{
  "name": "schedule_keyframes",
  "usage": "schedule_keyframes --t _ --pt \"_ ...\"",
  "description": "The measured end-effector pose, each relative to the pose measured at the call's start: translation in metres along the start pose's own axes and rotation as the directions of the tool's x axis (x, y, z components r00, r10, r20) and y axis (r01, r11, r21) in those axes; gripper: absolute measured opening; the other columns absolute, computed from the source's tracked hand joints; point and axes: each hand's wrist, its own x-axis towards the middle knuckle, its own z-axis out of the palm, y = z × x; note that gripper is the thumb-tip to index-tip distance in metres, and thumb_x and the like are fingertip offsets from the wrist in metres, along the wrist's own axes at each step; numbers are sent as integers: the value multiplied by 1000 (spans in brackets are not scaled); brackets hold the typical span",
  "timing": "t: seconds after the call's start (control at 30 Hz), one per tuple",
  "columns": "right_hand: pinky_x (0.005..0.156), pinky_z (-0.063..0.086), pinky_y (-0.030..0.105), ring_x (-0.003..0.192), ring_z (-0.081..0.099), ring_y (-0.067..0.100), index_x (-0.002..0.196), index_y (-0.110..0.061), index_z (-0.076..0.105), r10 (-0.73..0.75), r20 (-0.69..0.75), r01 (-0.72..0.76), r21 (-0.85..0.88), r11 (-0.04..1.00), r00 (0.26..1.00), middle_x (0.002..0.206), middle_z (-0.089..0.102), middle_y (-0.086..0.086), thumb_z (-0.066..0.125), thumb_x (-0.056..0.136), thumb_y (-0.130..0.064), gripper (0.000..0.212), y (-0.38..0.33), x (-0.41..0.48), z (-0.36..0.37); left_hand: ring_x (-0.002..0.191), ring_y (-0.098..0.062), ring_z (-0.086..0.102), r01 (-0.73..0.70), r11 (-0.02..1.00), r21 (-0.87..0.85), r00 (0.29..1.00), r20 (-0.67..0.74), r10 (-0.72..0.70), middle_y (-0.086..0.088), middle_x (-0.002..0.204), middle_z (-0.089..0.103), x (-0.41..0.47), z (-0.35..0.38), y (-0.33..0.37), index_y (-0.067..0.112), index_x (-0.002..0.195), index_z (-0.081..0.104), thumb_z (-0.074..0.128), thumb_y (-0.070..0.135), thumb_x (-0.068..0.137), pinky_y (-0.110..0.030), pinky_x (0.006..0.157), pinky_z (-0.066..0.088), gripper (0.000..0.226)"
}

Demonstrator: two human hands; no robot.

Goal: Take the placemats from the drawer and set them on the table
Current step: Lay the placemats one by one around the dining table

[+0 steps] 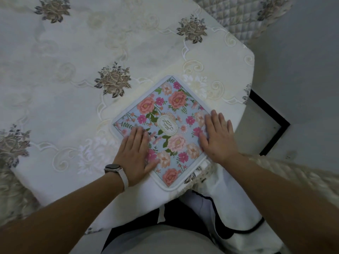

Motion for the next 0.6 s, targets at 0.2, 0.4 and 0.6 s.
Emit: schedule_keyframes --t 0.2,0.4,0.6 --pt "120 6 53 151 3 29 156 -17 17 -188 0 188 -64 980 982 163 7 7 24 99 -52 67 -28 -32 21 148 -36 8 -203 979 21 978 50 202 -20 159 13 -17 16 69 0 150 25 28 75 88 -52 115 11 97" --pt "121 10 53 151 13 28 155 -26 26 -408 45 411 -67 909 912 163 16 2 20 100 -45 58 -55 -13 15 149 -30 10 -158 987 -11 987 30 158 -18 159 15 -9 17 88 -1 150 20 28 81 84 -48 116 9 105" --pt "122 5 49 152 2 20 157 -25 15 -428 71 433 -64 899 901 165 7 -4 16 101 -49 61 -66 27 3 150 -25 1 -13 999 -34 999 -48 11 -10 162 5 33 4 67 6 153 12 22 81 85 -49 120 3 102"
